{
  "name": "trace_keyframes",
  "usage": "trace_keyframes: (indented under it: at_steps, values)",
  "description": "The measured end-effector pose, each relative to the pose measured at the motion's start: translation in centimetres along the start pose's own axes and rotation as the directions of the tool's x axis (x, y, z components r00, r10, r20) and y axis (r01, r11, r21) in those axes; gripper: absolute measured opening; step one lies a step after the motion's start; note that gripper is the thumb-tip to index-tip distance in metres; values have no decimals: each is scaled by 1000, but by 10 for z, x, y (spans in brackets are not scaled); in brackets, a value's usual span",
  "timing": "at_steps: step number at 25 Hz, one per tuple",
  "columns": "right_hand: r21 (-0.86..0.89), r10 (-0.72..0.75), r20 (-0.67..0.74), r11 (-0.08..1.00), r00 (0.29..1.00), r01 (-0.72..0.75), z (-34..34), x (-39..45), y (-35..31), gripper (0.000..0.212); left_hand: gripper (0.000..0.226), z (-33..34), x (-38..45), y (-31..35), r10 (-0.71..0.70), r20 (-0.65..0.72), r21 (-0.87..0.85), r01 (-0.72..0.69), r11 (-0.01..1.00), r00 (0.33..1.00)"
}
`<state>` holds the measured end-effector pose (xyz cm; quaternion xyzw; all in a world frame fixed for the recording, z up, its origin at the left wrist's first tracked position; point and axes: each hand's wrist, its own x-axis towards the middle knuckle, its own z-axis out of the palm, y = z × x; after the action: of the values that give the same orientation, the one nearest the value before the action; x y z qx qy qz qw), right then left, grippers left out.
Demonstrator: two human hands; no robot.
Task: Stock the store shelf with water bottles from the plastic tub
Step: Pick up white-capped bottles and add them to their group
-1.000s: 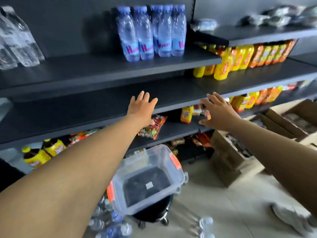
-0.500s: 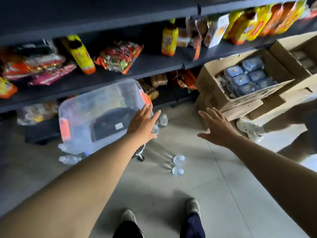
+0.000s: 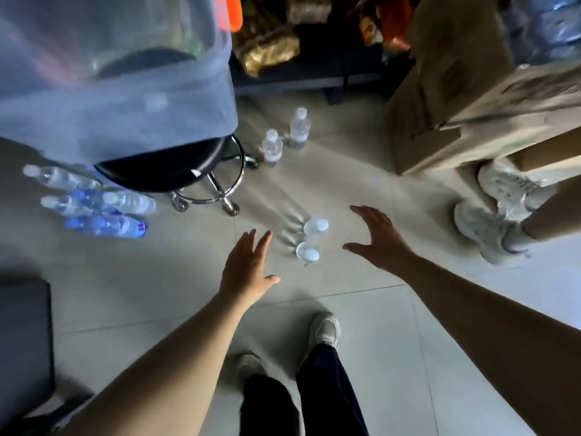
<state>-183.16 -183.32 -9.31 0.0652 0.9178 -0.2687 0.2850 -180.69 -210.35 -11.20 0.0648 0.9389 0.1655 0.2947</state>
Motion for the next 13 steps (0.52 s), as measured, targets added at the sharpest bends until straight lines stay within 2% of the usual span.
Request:
trace_keyframes:
  at_steps: [3,6,8,13]
  values:
    - [132,68,-16,989,998,-65,62,28,30,79,95,72,19,-13,-105,57,-197,114,974,993]
    - [327,158,-58,936,986,-131,100,62,49,74,96,126,45,-19,-179,51,-371,186,910,982]
    - [445,182,-49,885,982,-141,120,88,64,71,94,161,66,-21,-161,35,-443,160,882,986]
    - [508,99,40,855,994,-105,157,143,88,59,85,217,112,-16,-34,-37,-508,11,861,999]
